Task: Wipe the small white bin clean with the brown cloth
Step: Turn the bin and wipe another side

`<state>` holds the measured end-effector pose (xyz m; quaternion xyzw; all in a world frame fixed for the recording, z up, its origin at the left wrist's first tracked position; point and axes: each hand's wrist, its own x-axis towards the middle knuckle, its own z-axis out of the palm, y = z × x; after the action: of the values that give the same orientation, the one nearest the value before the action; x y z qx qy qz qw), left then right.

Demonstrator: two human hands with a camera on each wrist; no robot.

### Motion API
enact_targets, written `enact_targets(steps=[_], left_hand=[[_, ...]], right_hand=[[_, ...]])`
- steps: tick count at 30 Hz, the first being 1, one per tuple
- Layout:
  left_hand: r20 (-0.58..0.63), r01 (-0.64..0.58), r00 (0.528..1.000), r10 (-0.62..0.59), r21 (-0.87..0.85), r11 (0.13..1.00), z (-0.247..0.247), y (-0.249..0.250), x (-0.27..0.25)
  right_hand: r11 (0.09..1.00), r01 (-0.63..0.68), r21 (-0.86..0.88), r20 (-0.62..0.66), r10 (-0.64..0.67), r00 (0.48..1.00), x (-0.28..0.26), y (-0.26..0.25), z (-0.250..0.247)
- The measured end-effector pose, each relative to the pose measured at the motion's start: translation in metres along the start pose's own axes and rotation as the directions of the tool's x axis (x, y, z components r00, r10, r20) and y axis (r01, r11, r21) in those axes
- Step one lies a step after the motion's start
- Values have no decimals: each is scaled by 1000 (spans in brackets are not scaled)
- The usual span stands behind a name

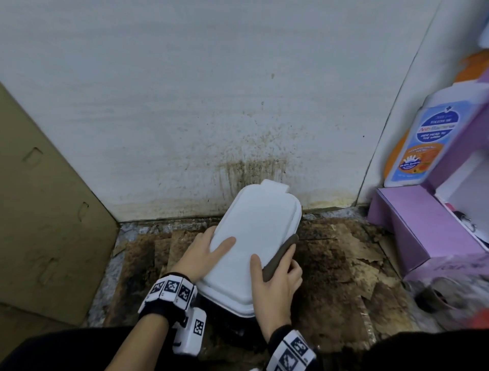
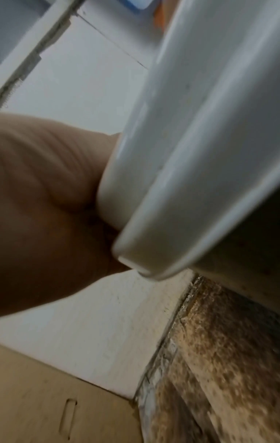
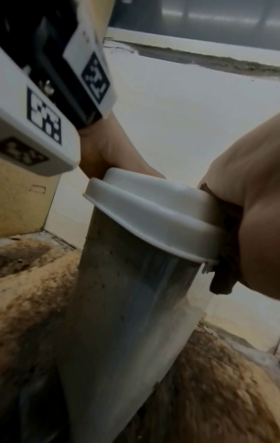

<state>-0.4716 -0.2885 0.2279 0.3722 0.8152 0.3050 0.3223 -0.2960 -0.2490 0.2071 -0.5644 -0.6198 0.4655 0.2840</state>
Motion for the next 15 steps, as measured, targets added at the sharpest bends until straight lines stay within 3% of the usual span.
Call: enact_targets(steps=[6,10,15], left_hand=[[-67,19,998,-19,1,1000,10,4,4],[-55,70,997,-62,166,984,5,0,8],[-174,146,981,-84,382,913,8,10,-3]], right_hand=[[995,86,-40,78,-83,993,28,1,-4],[992,116,-57,188,-104,977,59,-9,-13],[989,112,-102,276,-80,958,114,-23,-25]])
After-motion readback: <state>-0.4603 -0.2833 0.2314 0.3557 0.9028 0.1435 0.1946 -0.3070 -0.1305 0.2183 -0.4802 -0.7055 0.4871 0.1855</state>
